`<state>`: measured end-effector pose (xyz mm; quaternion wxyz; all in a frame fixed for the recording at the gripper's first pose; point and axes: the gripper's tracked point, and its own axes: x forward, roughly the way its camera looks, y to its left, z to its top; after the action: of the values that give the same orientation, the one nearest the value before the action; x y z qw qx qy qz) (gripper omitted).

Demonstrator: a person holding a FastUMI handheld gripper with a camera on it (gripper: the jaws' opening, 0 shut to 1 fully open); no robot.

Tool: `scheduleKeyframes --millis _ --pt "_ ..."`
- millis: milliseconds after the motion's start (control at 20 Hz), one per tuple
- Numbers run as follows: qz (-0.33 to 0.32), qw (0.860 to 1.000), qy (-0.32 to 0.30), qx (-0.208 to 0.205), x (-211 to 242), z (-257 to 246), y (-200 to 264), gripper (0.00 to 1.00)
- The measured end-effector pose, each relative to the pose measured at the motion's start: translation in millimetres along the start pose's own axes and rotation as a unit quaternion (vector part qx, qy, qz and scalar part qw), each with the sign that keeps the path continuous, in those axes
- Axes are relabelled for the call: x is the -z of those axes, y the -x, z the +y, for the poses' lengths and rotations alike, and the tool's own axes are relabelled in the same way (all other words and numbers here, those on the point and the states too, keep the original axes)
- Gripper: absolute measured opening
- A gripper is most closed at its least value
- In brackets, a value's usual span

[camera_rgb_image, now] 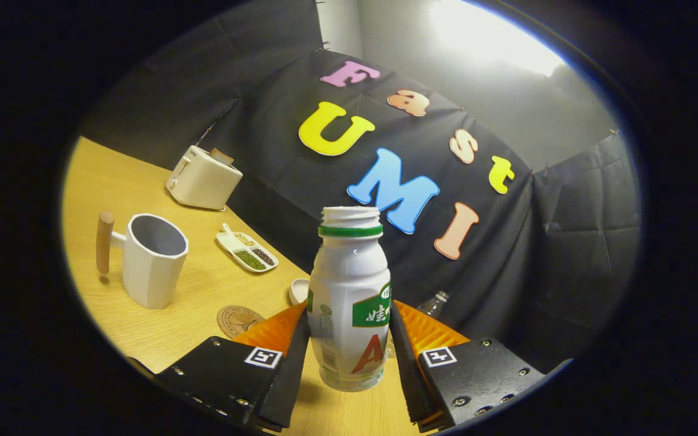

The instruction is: Take the bottle from table, then pour the juice into the cup, finally place the bottle on the coaster

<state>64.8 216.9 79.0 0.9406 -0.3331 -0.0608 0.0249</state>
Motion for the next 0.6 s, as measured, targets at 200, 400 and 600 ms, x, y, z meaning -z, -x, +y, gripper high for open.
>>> scheduleKeyframes --millis 200,400,600 --pt "-0.011 0.999 0.051 0.006 -16 4 -5 0.69" --pt "-0.018 0.994 0.105 0.014 -27 10 -8 0.69" --pt "-0.024 0.985 0.169 0.025 -33 16 -2 0.69"
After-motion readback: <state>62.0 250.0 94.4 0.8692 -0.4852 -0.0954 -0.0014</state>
